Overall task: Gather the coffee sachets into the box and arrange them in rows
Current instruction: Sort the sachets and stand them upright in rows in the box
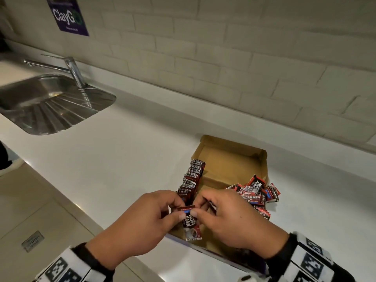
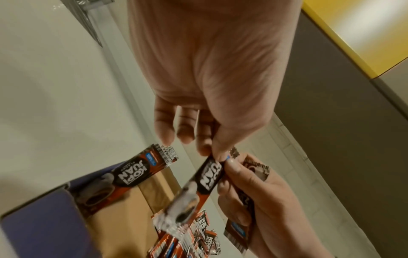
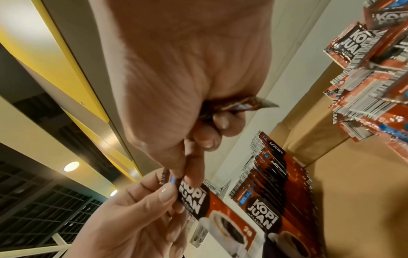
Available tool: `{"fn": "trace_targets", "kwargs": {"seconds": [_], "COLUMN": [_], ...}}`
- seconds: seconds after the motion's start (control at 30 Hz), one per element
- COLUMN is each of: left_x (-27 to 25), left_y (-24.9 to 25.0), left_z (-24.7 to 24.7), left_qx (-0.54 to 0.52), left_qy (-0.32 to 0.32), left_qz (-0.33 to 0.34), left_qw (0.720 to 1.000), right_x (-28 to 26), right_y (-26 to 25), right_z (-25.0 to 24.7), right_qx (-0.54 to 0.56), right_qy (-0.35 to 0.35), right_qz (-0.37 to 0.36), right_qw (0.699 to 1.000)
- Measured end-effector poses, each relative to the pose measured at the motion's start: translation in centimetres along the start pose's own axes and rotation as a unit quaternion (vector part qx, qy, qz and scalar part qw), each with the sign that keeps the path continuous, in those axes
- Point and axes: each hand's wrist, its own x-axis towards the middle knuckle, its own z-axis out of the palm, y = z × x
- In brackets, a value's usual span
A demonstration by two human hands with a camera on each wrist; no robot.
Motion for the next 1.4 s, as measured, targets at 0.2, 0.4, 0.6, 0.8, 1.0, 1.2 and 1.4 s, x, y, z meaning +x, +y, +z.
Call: {"fn": "trace_targets", "kwargs": {"seconds": [0.2,0.4,0.6,0.8,1.0,1.2,1.4], "left_x": [1.8,3.3,4.1,4.2,4.2,4.5,4.6], "left_y": [-2.2,-4.3,-5.5,-6.1,-6.7,-6.7,-6.4], "left_z": [-0.7,-0.8,0.6,1.0,1.0,1.0,1.1], "left_qx": [-0.015,0.039,0.059,0.045,0.044,0.053,0.059], "left_qy": [0.075,0.049,-0.007,0.012,0.036,0.047,0.037], "left_qz": [-0.022,-0.046,-0.063,-0.054,-0.034,-0.023,-0.023], "left_qw": [0.997,0.997,0.996,0.997,0.998,0.997,0.997], "right_x": [1.4,3.3,4.0,4.4,4.4,4.5,4.7], "right_y": [0.8,3.5,4.1,5.0,5.2,5.0,5.2], "right_z": [0.8,3.6,7.1,8.9,9.2,9.3,9.2], "right_qx": [-0.03,-0.139,-0.19,-0.188,-0.174,-0.175,-0.17], "right_qy": [0.001,-0.096,-0.139,-0.131,-0.12,-0.109,-0.122], "right_qz": [0.064,0.123,0.117,0.092,0.106,0.115,0.105], "right_qw": [0.997,0.978,0.965,0.969,0.972,0.972,0.972]}}
